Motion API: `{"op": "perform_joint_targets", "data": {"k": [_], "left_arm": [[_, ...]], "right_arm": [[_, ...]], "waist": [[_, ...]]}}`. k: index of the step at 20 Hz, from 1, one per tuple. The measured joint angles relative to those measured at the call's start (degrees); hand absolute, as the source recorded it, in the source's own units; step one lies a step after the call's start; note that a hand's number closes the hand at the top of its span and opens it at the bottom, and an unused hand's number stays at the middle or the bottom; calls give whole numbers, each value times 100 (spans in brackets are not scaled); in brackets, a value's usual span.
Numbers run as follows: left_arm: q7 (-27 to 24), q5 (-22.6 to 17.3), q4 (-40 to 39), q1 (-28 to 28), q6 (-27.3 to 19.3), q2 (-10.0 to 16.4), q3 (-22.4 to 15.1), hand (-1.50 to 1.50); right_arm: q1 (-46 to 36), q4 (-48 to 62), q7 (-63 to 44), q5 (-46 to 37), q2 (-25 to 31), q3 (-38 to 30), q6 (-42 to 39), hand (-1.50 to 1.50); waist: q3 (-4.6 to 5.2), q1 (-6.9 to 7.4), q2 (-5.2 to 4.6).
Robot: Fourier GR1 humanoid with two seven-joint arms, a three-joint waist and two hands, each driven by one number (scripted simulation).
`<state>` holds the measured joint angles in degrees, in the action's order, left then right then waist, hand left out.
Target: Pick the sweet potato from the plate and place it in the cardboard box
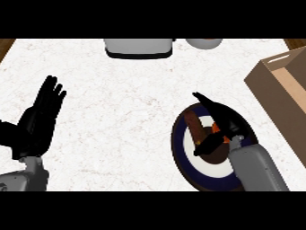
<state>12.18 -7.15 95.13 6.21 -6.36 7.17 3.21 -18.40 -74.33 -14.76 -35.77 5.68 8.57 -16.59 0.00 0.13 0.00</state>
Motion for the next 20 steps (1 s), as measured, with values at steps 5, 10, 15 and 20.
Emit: {"op": "perform_joint_targets", "data": {"k": [5,10,15,20], "left_arm": [[66,2,21,17,46,1,104,0],[-45,42,-144,53,84,-39,157,0],[-3,111,35,-75,59,-142,72,0],[44,37,117,-126,156,-79,166,0]], "right_arm": [[29,172,138,-148,-64,-32,47,-150],[-58,586,373,-360,-214,-7,283,-150],[-24,548,519,-421,-170,-66,267,150],[-107,674,822,-756,-161,97,521,150]], "waist": [[0,-1,0],[2,1,2],[5,-1,9],[10,3,17]]}}
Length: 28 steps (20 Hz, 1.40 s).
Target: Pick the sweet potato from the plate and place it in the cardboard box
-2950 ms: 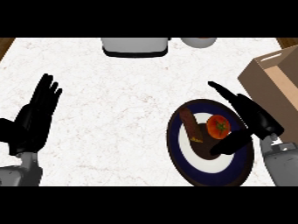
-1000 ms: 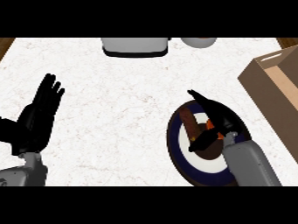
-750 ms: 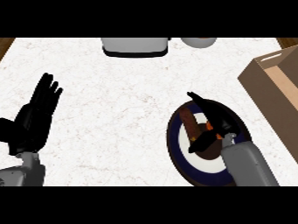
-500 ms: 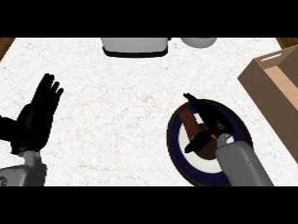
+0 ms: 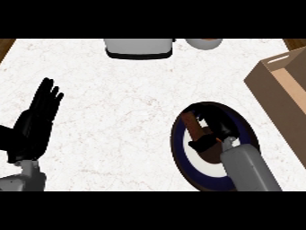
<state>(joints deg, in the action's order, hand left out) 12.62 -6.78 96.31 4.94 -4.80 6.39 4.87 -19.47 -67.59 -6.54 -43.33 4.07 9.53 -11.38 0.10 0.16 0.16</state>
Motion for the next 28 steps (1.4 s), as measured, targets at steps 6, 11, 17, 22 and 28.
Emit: {"op": "perform_joint_targets", "data": {"k": [6,11,17,22,28], "left_arm": [[141,4,120,-16,16,-19,-2,0],[57,86,-1,48,-21,-61,-18,0],[-7,66,-65,35,10,-26,49,0],[12,45,28,-56,23,-28,63,0],[37,78,-78,93,-15,-39,71,0]], "right_arm": [[24,3,316,-319,11,46,370,150],[442,-754,71,-831,-43,495,601,150],[1084,-1904,-644,-2095,-118,1895,554,150],[1460,-3246,-1267,-2772,-131,2781,39,150],[1795,-4813,-1766,-3077,-151,3247,-439,150]], "waist": [[-5,1,-2],[-6,-36,2],[-4,-76,19],[-6,-65,16],[-8,-76,6]]}}
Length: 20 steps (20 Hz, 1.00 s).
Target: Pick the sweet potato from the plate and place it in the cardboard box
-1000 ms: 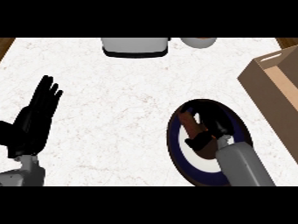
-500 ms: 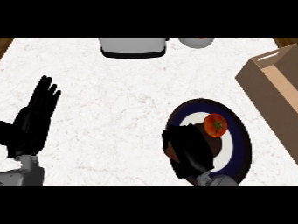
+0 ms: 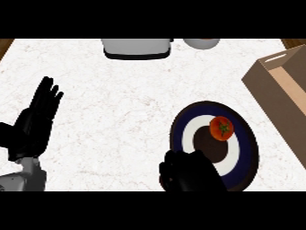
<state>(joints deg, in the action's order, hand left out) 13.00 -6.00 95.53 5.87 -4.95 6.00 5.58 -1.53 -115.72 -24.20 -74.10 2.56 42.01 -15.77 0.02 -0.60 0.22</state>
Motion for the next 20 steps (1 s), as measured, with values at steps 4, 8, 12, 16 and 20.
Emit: {"op": "perform_joint_targets", "data": {"k": [4,8,12,16,20], "left_arm": [[23,-33,75,-81,33,3,1,0],[1,40,48,-15,-45,-65,-54,0],[6,48,38,5,-26,-69,-76,0],[56,-51,63,7,66,19,16,0],[204,65,129,136,-60,-32,-78,0]], "right_arm": [[55,-745,-516,-53,-157,-115,170,150],[-254,-1306,-1074,-78,-217,-592,92,150],[-584,-1718,-1283,108,-216,-1446,-190,150],[-824,-1840,-1220,629,-92,-2510,-543,150],[-1246,-1347,-1019,1164,83,-3585,-596,150]], "waist": [[-1,15,1],[0,26,-10],[0,43,-18],[-2,59,-24],[-4,70,-29]]}}
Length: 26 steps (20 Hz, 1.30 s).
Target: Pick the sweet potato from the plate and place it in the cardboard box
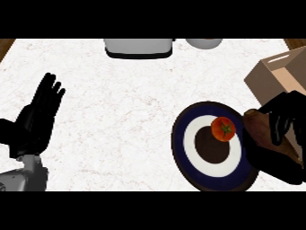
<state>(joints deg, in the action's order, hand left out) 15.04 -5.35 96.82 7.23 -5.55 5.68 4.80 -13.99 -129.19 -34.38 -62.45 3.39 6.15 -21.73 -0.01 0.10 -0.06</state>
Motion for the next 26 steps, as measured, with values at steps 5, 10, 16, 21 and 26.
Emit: {"op": "perform_joint_targets", "data": {"k": [5,10,16,21,26], "left_arm": [[-113,-2,-82,-36,26,-17,17,0],[-224,-111,-213,3,162,76,144,0],[-173,-63,-135,-31,124,24,76,0],[-212,19,-211,51,61,-66,-15,0],[-168,-27,-192,51,86,-42,21,0]], "right_arm": [[-406,823,573,355,622,-1154,254,150],[-620,1961,1278,370,1228,-1792,744,150],[-849,3656,2230,312,1815,-2193,1442,150],[-868,4861,2514,-161,2274,-1986,1292,-150],[-1132,6113,2812,-129,2604,-2098,972,-150]], "waist": [[0,3,-5],[-1,17,-8],[-2,42,-11],[1,84,-35],[30,96,-8]]}}
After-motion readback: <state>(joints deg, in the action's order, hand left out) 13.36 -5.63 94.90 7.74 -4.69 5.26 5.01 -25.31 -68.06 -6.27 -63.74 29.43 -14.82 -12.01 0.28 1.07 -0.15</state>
